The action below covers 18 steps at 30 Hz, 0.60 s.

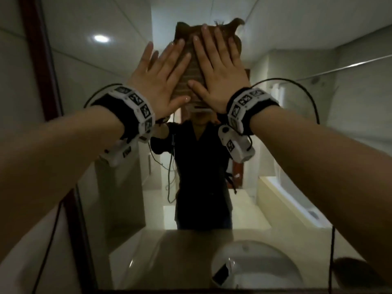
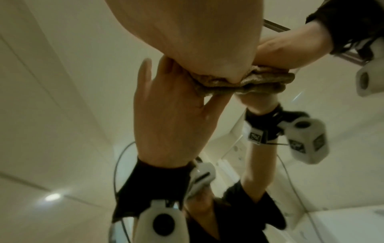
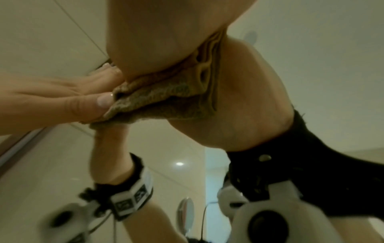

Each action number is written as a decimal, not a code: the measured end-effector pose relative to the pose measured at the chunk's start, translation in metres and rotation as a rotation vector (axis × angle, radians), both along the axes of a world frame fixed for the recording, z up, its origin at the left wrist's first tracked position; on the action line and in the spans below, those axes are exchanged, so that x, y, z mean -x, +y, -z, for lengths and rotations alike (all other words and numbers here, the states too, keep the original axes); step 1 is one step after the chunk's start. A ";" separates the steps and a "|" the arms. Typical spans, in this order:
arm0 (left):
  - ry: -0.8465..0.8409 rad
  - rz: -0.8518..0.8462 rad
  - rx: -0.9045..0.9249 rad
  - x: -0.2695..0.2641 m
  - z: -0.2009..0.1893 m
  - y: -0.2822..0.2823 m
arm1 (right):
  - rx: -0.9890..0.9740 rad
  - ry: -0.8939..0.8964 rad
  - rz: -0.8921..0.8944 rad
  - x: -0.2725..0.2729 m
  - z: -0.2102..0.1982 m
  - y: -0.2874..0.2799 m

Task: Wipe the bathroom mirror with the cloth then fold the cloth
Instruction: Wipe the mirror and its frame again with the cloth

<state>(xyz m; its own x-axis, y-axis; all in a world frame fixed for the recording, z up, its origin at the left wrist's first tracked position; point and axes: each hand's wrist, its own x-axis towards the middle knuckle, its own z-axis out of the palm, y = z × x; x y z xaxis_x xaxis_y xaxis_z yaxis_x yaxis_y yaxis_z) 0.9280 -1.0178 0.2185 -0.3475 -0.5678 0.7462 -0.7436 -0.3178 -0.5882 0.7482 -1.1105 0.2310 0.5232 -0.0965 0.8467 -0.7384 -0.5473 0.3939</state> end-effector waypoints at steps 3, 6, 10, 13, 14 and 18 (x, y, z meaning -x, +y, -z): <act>0.014 -0.037 0.017 -0.011 -0.043 0.008 | 0.026 -0.005 -0.014 -0.015 -0.041 0.003; 0.028 -0.033 -0.010 -0.014 -0.050 0.009 | 0.028 -0.045 -0.027 -0.025 -0.047 0.003; 0.058 -0.033 -0.008 -0.016 -0.039 0.005 | 0.016 -0.074 -0.034 -0.031 -0.035 0.004; 0.081 -0.005 -0.004 -0.026 -0.013 0.010 | 0.008 -0.066 -0.035 -0.042 -0.011 0.009; 0.084 -0.009 -0.008 -0.030 0.000 0.012 | 0.002 -0.053 -0.040 -0.046 0.001 0.011; 0.154 0.019 -0.055 -0.046 0.071 0.025 | -0.030 0.021 -0.101 -0.062 0.063 0.022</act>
